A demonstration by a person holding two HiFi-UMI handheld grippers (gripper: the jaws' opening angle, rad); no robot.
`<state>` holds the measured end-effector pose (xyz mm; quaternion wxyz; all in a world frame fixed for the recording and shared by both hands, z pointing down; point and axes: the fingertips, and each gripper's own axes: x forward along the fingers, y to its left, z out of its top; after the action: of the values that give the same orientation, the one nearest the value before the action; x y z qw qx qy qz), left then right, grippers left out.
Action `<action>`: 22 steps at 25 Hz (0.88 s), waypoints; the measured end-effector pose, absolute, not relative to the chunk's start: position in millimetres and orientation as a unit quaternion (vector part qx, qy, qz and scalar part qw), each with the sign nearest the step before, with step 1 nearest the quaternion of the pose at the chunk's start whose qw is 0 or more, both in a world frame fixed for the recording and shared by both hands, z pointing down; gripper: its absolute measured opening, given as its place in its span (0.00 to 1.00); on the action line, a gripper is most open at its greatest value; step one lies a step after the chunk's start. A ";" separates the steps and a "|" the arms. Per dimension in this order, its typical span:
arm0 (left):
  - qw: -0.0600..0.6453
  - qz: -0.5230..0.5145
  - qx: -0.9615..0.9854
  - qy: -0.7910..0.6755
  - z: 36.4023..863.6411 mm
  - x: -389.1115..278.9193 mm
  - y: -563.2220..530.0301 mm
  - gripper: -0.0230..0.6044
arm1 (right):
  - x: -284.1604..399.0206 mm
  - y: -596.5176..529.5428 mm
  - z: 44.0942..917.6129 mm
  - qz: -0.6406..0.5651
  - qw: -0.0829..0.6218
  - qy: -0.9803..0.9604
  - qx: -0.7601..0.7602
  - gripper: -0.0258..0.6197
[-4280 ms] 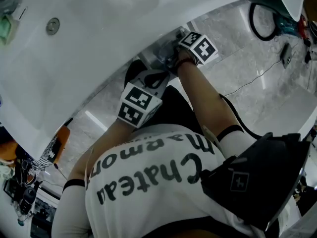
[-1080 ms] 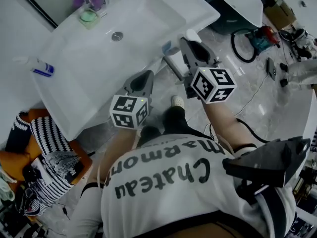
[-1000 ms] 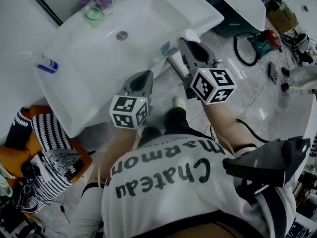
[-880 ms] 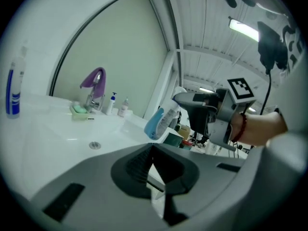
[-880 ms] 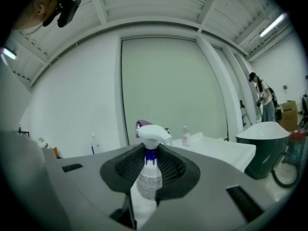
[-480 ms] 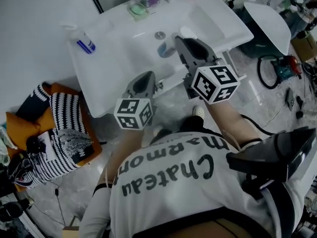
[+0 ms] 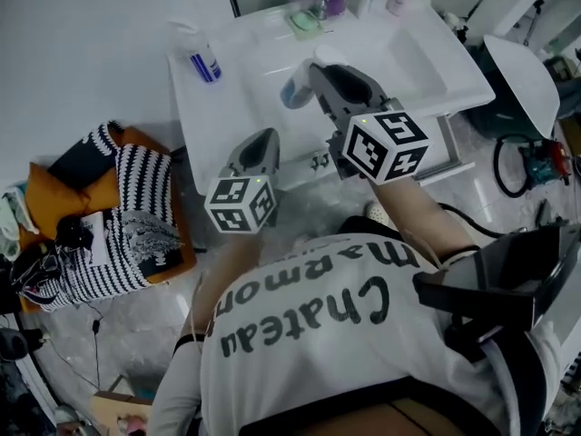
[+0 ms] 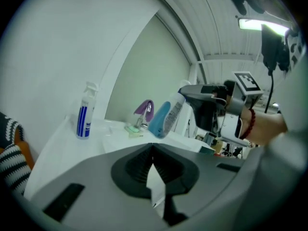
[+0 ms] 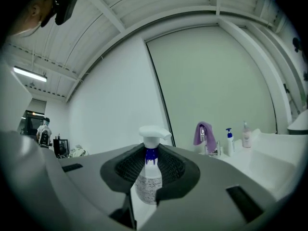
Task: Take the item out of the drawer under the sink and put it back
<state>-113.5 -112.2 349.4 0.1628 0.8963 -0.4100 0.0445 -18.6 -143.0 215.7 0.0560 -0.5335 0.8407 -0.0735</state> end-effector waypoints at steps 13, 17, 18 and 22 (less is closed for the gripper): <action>0.171 0.043 0.867 -0.466 353.9 -150.6 -135.9 0.04 | -63.8 -192.0 230.0 -0.099 0.043 0.874 -0.474 0.18; 0.173 0.061 0.855 -0.484 364.2 -160.0 -163.1 0.04 | -73.0 -227.5 244.6 -0.103 0.032 0.878 -0.466 0.18; 0.175 0.064 0.851 -0.490 367.1 -163.4 -169.2 0.04 | -76.7 -235.2 249.1 -0.107 0.030 0.880 -0.462 0.18; 0.192 0.056 0.833 -0.516 374.2 -176.4 -193.4 0.04 | -94.0 -264.9 262.2 -0.122 0.020 0.892 -0.436 0.18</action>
<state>-176.4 -193.4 374.2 0.1922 0.8326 -0.5165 0.0558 -94.0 -264.9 262.2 0.0204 -0.4357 0.8916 -0.1219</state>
